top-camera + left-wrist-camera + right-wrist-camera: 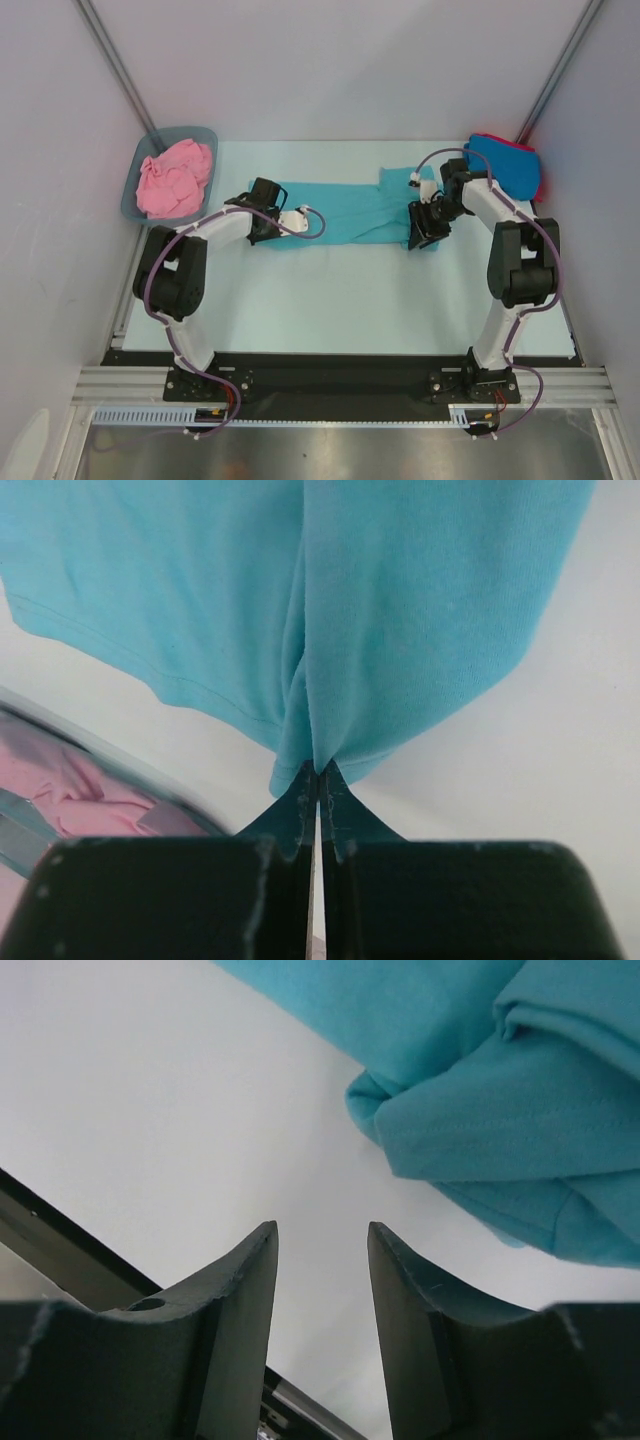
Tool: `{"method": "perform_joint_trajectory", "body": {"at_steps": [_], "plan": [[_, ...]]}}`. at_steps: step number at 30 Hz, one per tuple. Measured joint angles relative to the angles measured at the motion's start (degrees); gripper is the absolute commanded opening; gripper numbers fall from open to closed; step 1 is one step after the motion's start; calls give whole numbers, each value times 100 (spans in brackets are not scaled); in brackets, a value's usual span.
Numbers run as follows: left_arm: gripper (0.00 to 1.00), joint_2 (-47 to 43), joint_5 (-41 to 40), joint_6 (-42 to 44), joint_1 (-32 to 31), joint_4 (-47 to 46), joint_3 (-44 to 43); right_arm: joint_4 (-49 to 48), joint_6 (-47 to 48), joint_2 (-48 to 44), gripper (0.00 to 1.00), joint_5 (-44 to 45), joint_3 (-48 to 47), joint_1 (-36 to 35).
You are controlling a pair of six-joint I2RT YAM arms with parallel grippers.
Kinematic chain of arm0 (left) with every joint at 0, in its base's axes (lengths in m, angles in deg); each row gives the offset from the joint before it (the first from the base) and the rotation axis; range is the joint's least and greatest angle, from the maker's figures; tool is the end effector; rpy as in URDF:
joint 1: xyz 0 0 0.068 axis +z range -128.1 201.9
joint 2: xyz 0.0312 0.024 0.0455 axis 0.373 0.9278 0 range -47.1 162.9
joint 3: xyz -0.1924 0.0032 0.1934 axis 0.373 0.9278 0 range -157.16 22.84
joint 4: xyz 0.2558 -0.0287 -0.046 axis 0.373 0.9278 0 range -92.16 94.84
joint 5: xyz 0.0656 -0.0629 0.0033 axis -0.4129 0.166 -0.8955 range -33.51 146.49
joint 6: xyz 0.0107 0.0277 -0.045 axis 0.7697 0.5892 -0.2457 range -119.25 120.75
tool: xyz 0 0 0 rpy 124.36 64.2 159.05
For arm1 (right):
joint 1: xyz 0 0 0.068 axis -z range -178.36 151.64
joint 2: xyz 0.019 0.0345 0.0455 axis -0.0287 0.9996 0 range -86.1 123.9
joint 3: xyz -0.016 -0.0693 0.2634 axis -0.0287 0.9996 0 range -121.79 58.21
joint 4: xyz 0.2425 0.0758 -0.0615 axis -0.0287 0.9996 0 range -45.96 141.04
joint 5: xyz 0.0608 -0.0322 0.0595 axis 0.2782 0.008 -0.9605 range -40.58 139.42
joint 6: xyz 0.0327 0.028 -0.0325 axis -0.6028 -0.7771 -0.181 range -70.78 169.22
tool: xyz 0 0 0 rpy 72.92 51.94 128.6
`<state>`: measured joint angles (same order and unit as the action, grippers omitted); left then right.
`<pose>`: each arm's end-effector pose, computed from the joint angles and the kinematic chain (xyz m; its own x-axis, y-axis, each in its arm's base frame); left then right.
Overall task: Fold and stack the t-shirts
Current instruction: Flatten the tshirt out
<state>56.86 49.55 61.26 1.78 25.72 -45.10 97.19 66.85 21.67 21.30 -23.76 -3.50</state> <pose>0.3445 -0.1216 0.1759 -0.1613 0.9793 -0.1221 0.8775 0.1990 0.4363 0.3644 0.0497 0.2089 -0.8804 -0.3474 -0.3229 -0.4572 0.8028 0.3828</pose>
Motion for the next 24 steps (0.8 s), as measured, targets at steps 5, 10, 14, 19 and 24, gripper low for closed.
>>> {"method": "perform_joint_trajectory", "body": {"at_steps": [5,10,14,19,24], "plan": [[0,4,0,-2,0,35,-55,-363,-269,170,47,-129,0,90],[0,4,0,-2,0,76,-55,-570,-400,448,47,-131,0,278],[0,4,0,-4,0,87,-55,-658,-422,564,47,-129,-2,422],[0,4,0,-11,0,98,-55,-706,-503,732,46,-142,-195,557],[1,11,0,-46,0,98,-55,-767,-557,918,42,-258,-345,575]]}}
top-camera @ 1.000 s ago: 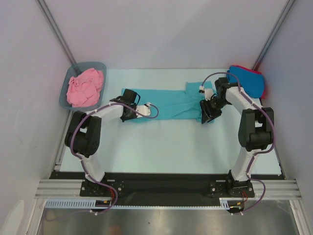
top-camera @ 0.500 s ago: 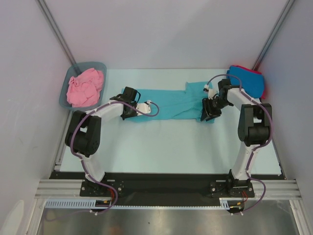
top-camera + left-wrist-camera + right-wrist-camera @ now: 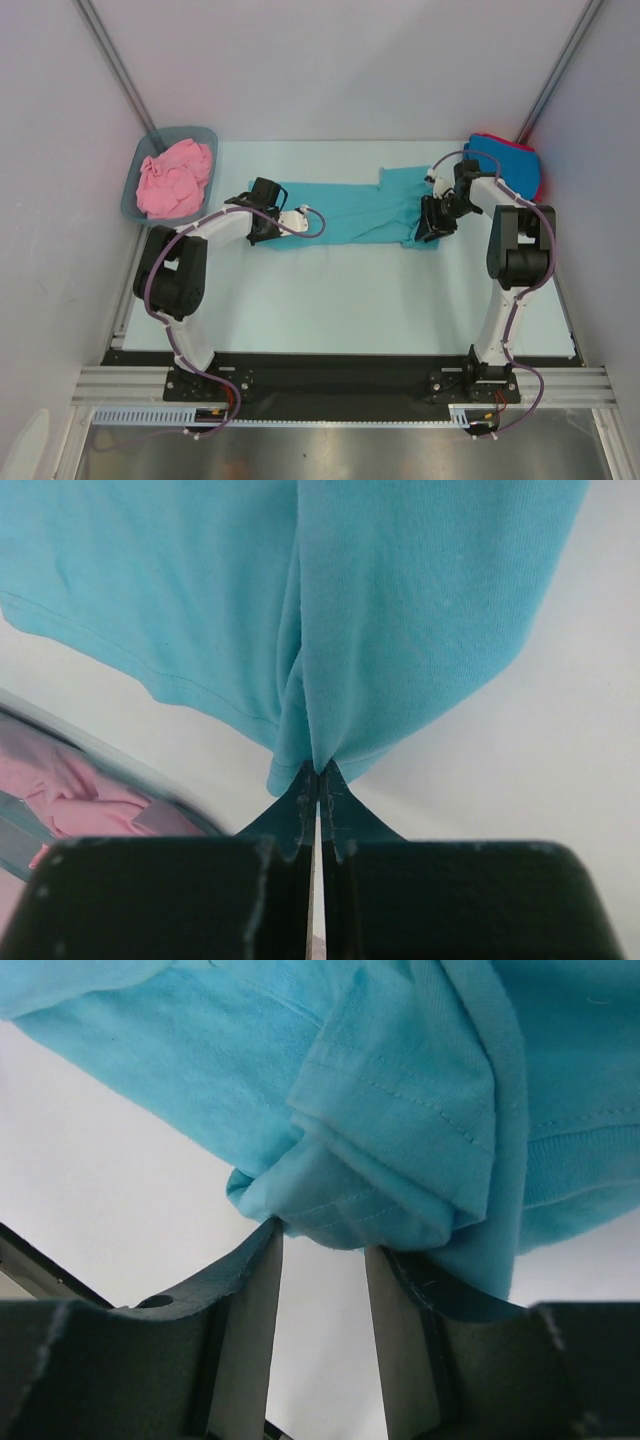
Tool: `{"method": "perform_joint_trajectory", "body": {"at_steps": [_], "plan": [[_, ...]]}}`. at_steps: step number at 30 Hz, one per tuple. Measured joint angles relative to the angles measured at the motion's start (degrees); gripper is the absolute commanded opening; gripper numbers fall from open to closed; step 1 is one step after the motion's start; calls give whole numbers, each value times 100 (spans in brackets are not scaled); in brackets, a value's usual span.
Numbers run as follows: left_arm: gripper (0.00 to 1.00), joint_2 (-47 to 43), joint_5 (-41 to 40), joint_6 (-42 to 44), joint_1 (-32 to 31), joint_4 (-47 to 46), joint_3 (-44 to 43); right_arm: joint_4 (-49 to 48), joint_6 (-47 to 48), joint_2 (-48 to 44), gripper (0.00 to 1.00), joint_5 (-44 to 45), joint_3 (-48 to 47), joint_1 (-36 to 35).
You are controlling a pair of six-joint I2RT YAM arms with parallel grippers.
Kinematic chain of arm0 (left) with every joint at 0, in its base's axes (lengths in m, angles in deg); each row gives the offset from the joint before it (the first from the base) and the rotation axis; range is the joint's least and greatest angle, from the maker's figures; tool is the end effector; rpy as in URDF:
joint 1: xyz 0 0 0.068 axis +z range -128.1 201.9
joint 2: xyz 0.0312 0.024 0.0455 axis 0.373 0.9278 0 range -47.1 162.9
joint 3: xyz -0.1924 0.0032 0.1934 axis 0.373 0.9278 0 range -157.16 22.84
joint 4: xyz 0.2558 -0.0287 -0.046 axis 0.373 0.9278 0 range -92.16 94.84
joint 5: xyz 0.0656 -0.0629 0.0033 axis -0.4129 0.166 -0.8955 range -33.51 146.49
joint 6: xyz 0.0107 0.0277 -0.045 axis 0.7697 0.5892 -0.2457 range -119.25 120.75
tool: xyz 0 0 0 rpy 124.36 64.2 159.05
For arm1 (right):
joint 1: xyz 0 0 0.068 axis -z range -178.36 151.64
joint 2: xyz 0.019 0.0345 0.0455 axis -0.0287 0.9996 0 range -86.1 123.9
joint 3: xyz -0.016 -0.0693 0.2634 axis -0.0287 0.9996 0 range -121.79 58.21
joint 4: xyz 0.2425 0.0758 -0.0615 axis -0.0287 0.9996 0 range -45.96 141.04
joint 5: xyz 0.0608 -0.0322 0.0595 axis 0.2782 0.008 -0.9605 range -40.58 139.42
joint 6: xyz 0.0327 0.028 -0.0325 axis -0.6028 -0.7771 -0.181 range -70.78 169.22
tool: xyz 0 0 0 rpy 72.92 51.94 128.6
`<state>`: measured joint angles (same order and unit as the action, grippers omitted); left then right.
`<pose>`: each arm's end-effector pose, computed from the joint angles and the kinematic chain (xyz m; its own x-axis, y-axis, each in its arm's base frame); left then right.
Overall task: Fold and stack the t-shirts
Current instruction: Flatten the tshirt out
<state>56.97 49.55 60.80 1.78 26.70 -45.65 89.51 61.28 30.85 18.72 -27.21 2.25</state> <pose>0.3447 -0.1217 0.1771 -0.1695 0.9781 -0.1209 0.8800 0.2054 0.4282 0.4035 0.0139 0.1700 -0.9307 -0.1698 -0.3240 -0.3070 0.8442 0.4395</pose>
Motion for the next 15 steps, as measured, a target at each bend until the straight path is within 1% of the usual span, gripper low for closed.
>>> {"method": "perform_joint_trajectory", "body": {"at_steps": [5,6,11,12,14,15], "plan": [[0,20,-2,0,0,2,0,-2,-2,83,39,-26,-52,-192],[0,20,-2,0,0,2,0,-2,0,83,35,-31,-55,-262],[0,22,-2,0,0,2,-2,4,15,83,24,-68,-85,-540],[0,26,-2,-2,0,7,-9,7,22,83,17,-70,-85,-570],[0,48,0,-4,0,11,-33,20,39,83,17,-66,-85,-584],[0,55,0,-4,0,9,-37,28,42,83,14,-61,-85,-577]]}}
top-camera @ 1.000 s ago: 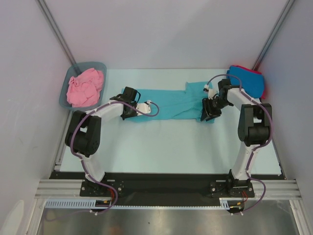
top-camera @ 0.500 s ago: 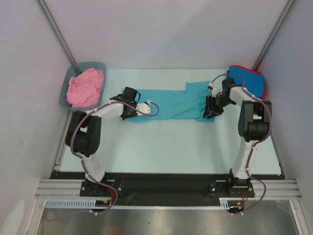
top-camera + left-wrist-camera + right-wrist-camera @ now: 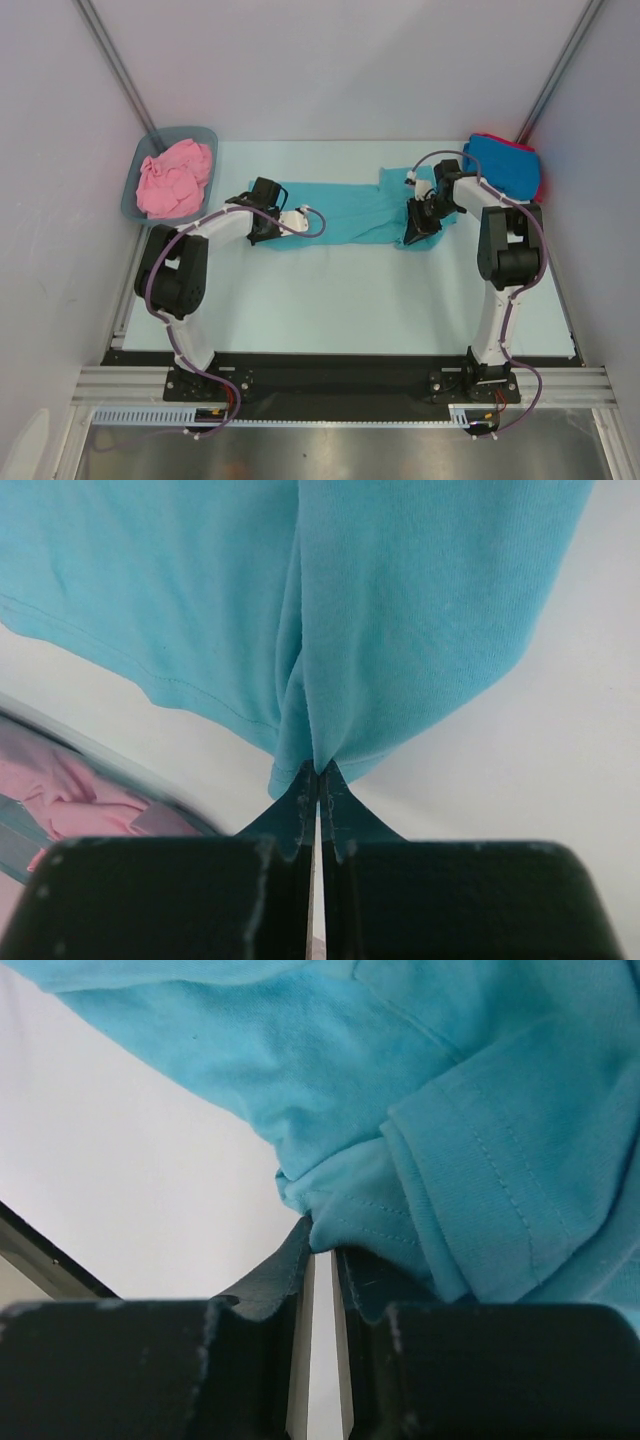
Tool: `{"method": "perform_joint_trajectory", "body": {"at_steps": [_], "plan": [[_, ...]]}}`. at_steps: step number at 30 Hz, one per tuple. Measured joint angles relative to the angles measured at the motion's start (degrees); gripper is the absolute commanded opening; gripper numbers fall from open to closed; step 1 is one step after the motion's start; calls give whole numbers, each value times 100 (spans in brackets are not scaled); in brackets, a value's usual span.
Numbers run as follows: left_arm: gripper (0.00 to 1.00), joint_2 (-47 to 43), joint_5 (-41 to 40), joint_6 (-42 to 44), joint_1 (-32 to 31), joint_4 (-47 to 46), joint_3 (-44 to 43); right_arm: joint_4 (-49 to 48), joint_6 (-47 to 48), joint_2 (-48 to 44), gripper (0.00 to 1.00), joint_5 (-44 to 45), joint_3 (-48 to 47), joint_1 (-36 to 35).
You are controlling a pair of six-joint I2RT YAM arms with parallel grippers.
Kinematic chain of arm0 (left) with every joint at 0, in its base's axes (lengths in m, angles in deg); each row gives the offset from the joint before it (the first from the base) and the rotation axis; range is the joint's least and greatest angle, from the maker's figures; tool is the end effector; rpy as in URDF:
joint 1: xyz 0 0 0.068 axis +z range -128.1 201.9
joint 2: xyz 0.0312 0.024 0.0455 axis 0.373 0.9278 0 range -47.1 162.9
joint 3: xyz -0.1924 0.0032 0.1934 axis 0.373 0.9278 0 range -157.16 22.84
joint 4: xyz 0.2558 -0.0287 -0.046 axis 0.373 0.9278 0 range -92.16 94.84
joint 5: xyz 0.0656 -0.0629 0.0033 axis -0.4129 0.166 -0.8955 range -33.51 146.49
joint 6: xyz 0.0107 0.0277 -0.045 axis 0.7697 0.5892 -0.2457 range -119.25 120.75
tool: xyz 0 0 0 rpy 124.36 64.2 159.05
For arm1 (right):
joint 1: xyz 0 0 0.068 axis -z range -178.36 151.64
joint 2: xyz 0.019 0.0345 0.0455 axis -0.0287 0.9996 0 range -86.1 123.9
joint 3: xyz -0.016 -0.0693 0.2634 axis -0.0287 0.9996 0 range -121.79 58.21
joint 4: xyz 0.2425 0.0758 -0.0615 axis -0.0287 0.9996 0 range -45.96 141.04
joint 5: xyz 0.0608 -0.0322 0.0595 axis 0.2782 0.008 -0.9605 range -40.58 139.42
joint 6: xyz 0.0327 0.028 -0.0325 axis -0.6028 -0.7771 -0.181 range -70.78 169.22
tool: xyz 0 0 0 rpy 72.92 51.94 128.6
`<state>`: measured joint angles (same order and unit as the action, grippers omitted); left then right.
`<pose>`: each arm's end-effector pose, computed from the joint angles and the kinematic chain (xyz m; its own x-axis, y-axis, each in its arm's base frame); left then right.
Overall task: Fold and stack the t-shirts
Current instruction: Flatten the tshirt out
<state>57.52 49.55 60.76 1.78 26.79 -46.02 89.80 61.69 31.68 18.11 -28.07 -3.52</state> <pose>0.3463 -0.1223 0.1755 -0.1706 0.9781 -0.1189 0.8818 0.2054 0.4246 0.4029 0.0550 0.1685 -0.9072 -0.2672 -0.3249 -0.3963 0.8018 0.4473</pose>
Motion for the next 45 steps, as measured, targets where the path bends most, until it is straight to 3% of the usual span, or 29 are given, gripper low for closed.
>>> {"method": "perform_joint_trajectory", "body": {"at_steps": [6,13,19,34,36,38,41,45], "plan": [[0,20,0,0,0,17,-7,118,120,-79,12,234,0,96],[0,20,2,0,-2,28,-7,188,590,-625,11,1274,-317,275],[0,22,4,-2,-17,33,-31,66,1069,-765,17,2002,-809,428],[0,22,2,-7,-24,33,-37,-809,1801,-756,17,3722,-391,433],[0,22,2,-7,-24,33,-37,-863,1834,-752,26,3764,-431,433],[0,22,2,-7,-24,35,-37,-697,1849,-721,47,3668,-562,428],[0,22,2,-7,-24,33,-37,-205,1847,-562,61,3176,-994,426],[0,22,-9,7,-24,22,-31,330,1775,-385,64,2498,-1329,404]]}}
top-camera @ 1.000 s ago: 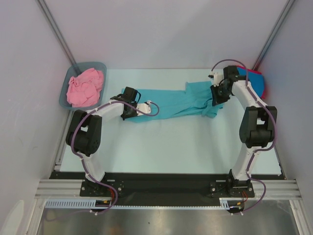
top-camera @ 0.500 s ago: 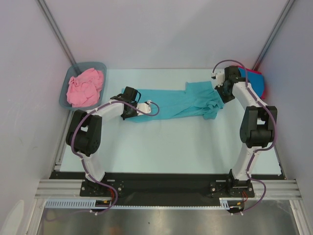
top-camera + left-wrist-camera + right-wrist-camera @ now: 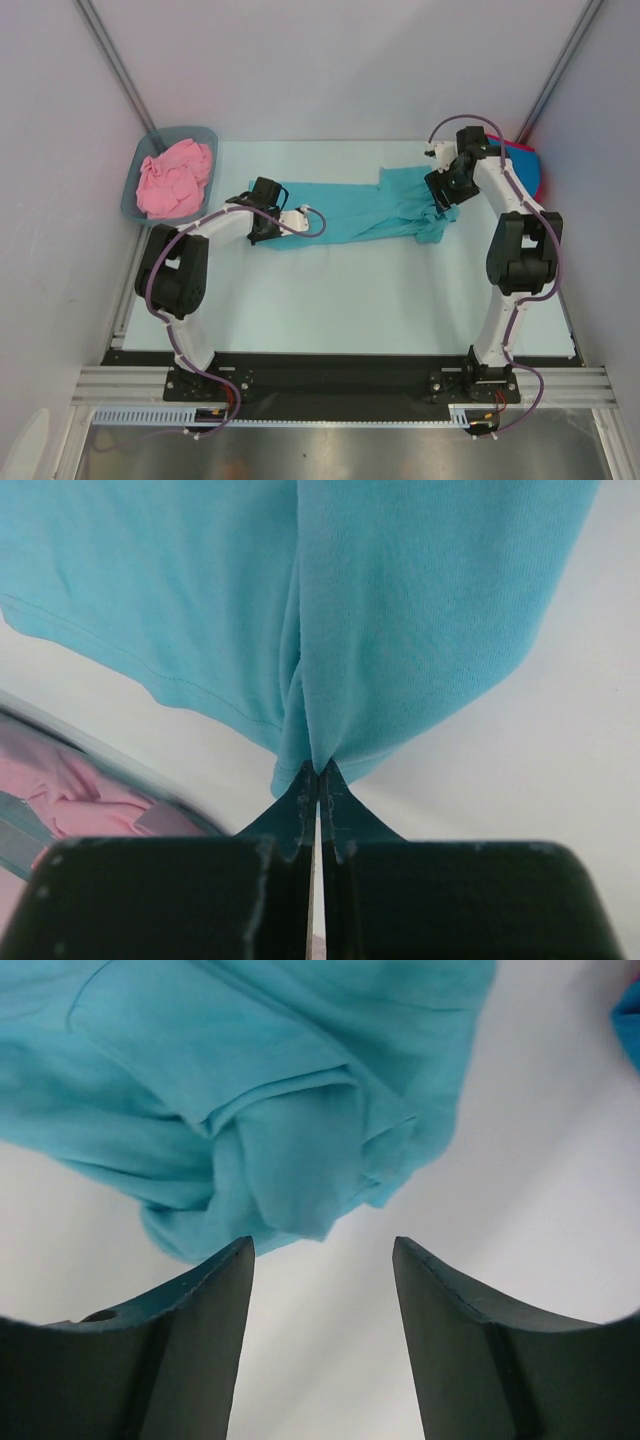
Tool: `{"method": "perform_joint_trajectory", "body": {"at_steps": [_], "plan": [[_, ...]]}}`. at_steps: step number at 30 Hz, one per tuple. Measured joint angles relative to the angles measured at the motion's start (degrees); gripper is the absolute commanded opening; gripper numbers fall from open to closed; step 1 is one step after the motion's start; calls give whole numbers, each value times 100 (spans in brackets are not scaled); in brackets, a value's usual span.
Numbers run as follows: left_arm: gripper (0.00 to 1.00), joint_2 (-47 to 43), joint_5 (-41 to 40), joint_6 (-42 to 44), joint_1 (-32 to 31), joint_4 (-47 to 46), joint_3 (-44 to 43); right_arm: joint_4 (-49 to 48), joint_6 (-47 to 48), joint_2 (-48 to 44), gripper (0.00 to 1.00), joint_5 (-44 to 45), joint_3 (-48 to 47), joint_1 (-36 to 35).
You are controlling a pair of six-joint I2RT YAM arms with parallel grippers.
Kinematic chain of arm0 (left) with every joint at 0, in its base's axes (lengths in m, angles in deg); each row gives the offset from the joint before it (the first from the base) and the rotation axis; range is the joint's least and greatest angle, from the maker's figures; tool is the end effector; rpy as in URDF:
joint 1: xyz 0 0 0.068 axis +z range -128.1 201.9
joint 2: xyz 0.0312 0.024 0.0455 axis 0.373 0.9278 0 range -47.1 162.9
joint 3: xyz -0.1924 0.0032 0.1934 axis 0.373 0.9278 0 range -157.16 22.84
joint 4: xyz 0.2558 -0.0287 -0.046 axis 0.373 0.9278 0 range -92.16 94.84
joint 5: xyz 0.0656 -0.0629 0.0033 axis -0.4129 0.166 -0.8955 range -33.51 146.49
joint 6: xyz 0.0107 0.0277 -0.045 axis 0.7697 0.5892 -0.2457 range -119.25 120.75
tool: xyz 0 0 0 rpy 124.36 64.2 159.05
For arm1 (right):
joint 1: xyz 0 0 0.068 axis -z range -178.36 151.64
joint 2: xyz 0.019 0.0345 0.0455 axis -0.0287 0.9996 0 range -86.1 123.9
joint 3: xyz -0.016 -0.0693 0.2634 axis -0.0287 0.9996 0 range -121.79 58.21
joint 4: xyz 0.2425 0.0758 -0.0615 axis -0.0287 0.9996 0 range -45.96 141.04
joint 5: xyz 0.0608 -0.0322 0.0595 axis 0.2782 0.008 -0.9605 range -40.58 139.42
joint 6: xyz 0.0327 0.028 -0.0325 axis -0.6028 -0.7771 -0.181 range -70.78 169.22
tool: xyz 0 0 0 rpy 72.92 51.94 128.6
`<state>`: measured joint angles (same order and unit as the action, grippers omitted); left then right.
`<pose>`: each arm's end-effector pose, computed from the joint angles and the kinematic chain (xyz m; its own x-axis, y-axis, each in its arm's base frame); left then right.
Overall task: Fold and stack the t-shirts
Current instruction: Flatten the tshirt out
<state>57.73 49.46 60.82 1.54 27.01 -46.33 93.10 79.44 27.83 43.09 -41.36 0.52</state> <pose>0.3467 -0.1240 0.1756 -0.1664 0.9792 -0.1162 0.8833 0.2004 0.4238 0.4280 0.0124 0.2544 -0.7380 -0.5148 -0.4364 -0.5095 0.8490 -0.1400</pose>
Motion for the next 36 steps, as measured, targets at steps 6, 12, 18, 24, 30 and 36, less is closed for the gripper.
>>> {"method": "perform_joint_trajectory", "body": {"at_steps": [6,12,18,24,30,36], "plan": [[0,20,-144,107,0,-160,22,146,-61,11,65,-160,249,-247],[0,-22,-271,313,-15,-470,164,131,-59,9,65,-55,468,-566],[0,-144,-896,682,-42,-1788,925,70,-68,9,66,2,507,-579],[0,-144,-1567,935,-48,-3694,1008,-11,-107,11,66,59,570,-627],[0,149,-2055,1408,-76,-5372,1099,-37,-151,9,66,70,597,-704],[0,1290,-2597,1961,-127,-6522,866,-96,-177,11,66,76,627,-741]]}}
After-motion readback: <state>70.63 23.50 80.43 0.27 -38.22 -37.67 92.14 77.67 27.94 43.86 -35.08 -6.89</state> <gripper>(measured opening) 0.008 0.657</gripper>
